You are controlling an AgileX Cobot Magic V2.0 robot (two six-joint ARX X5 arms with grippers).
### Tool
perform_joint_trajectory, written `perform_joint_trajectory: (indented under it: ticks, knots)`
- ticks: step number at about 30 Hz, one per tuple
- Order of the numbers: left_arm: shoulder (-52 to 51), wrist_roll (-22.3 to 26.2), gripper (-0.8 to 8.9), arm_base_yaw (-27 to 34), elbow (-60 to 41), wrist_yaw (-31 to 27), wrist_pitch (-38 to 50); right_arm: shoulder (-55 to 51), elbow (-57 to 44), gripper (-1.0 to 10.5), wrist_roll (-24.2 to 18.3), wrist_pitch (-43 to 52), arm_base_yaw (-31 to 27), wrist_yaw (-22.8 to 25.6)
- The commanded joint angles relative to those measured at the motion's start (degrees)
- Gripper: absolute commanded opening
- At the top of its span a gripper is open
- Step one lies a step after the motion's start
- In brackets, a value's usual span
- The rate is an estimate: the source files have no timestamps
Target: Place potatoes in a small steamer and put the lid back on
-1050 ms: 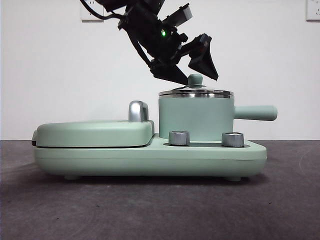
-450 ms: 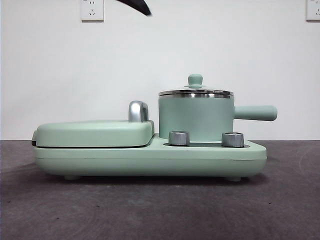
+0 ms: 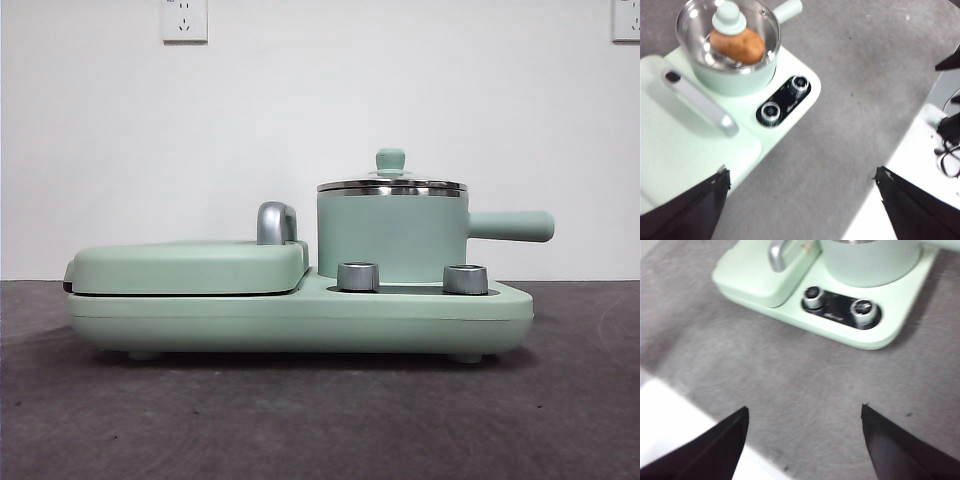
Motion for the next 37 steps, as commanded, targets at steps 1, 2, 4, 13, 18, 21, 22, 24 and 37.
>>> perform_joint_trajectory:
  ticks: [1, 2, 4, 13, 18, 21, 22, 24, 37]
  knots:
    - [-7.3, -0.7, 4.59, 0.0, -7.3, 0.2, 1.4, 0.2, 0.3, 3.5, 0.7, 1.2, 0.3, -1.5]
    - [-10.2, -1.5, 4.59, 0.0, -10.5, 0.1, 2.1, 0.2, 0.2, 3.5, 0.7, 1.5, 0.3, -1.8]
    - [-15.6, -3.4, 4.59, 0.0, -16.3, 0.2, 3.8, 0.2, 0.3, 3.5, 0.7, 2.1, 0.3, -2.6]
    - [-39.3, -11.0, 4.59, 0.0, -38.7, -0.3, 18.8, 0.2, 0.3, 3.5, 0.5, 2.5, 0.3, -2.6]
    - [-44.7, -11.1, 3.62, 0.0, -42.6, -0.3, 16.3, 0.2, 0.3, 3.5, 0.6, 3.8, 0.3, -2.6]
    - [-45.3, -11.0, 0.11, 0.0, -42.6, -0.3, 14.8, 0.2, 0.3, 1.2, 0.7, 4.6, 0.3, -2.7]
    - [-45.3, -11.0, 0.21, 0.0, -42.6, -0.3, 14.8, 0.2, 0.3, -0.3, 0.3, 4.6, 0.3, -2.6]
    - [-45.2, -11.0, 0.07, 0.0, -42.6, -0.3, 15.0, 0.2, 0.3, 0.3, 0.2, 5.2, 0.3, -1.7]
    - [-45.4, -11.0, 0.07, -0.1, -42.6, -0.3, 14.9, 0.2, 0.3, 0.3, 0.3, 8.3, 0.3, -1.1]
